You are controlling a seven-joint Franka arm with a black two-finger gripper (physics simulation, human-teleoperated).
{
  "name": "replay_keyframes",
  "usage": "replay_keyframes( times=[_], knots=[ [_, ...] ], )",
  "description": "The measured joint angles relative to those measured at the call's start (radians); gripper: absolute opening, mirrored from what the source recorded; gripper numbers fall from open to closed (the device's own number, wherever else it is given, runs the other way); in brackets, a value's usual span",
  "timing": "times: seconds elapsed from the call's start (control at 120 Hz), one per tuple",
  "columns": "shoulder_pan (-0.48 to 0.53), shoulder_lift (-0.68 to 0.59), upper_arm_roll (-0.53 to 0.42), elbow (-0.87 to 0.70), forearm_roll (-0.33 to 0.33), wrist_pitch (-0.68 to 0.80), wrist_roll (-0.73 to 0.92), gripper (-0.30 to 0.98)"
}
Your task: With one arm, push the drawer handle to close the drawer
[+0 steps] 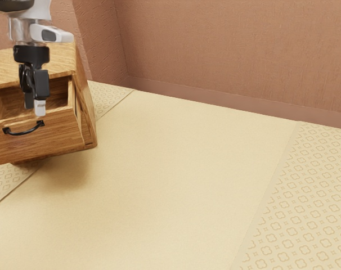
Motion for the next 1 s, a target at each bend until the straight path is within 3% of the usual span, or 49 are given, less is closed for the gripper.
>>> replay_keyframes(
  times=[0.15,0.217,0.35,0.408,0.55,0.608,0.675,0.75,0.892,1.0],
  knots=[
    [0.0,-0.001,0.001,-0.003,0.0,0.125,0.142,0.69],
    [-0.007,-0.018,-0.008,0.159,-0.006,0.137,0.208,0.68],
    [0.003,-0.231,-0.046,0.278,0.013,-0.036,0.147,0.69],
    [0.1,-0.321,-0.058,0.216,0.012,-0.132,0.054,0.69],
    [0.507,-0.594,-0.167,-0.144,-0.025,-0.237,-0.217,0.69],
    [0.575,-0.662,-0.242,-0.33,-0.053,-0.196,-0.313,0.68],
    [0.605,-0.731,-0.327,-0.435,-0.058,-0.156,-0.41,0.69],
    [0.616,-0.742,-0.351,-0.504,-0.062,-0.124,-0.498,0.67],
    [0.601,-0.547,-0.361,-0.532,-0.109,-0.067,-0.662,0.28],
    [0.615,-0.413,-0.368,-0.509,-0.174,-0.008,-0.787,0.1]
  ],
)
